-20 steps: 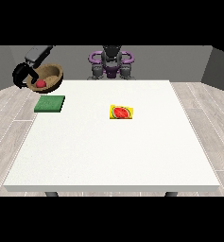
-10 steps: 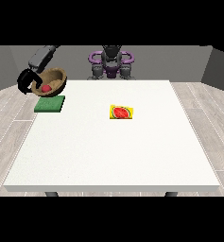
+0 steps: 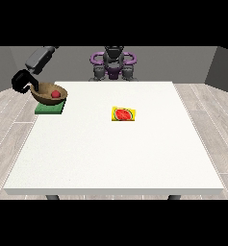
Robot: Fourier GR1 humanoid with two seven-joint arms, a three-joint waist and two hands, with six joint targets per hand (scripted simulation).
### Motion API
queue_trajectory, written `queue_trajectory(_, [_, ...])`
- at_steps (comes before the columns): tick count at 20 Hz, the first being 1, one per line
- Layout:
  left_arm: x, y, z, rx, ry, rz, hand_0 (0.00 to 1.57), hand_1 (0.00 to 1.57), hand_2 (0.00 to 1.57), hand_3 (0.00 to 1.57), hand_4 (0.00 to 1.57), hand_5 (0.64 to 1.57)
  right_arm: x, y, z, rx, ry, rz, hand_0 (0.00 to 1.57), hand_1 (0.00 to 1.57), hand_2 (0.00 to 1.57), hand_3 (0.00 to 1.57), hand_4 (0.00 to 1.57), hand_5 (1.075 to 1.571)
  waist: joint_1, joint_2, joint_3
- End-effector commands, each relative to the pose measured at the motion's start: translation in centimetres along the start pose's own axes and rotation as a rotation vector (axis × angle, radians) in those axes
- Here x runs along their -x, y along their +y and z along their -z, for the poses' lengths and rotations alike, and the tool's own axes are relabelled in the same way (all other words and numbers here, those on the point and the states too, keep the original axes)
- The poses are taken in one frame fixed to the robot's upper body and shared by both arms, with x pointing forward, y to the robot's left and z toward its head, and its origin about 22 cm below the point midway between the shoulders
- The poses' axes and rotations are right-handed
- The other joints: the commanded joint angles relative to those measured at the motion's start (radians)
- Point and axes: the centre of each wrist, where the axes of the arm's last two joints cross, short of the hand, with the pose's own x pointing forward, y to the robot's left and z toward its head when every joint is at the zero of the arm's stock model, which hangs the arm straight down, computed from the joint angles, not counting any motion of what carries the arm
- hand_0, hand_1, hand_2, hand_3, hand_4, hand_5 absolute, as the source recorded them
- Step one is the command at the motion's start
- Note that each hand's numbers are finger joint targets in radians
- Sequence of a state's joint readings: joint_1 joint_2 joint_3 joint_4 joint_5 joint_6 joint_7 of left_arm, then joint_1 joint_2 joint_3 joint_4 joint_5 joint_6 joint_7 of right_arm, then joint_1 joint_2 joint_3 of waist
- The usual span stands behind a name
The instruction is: Pick the cup and pour the ball into the bowl, then pick the bowl and place it on the pad
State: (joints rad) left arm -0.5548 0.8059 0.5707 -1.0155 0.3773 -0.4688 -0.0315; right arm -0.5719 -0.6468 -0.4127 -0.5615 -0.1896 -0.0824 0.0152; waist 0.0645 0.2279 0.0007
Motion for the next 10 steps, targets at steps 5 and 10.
queue_trajectory(5, [0.8,2.0,-1.3,-0.036,-0.033,0.020,0.00,0.00,0.00,0.00,1.19,1.565,0.1,2.1,0.0,-0.008,-0.039,0.090,1.46,1.46,1.40,0.76,0.00,1.532,-0.007,0.044,-0.0005])
queue_trajectory(10, [-1.7,1.6,0.0,-0.017,-0.101,0.009,0.00,0.00,0.00,0.00,1.19,1.566,-3.6,0.7,0.9,0.070,-0.125,0.066,1.26,1.26,1.35,0.91,0.11,1.529,0.031,0.106,-0.0001])
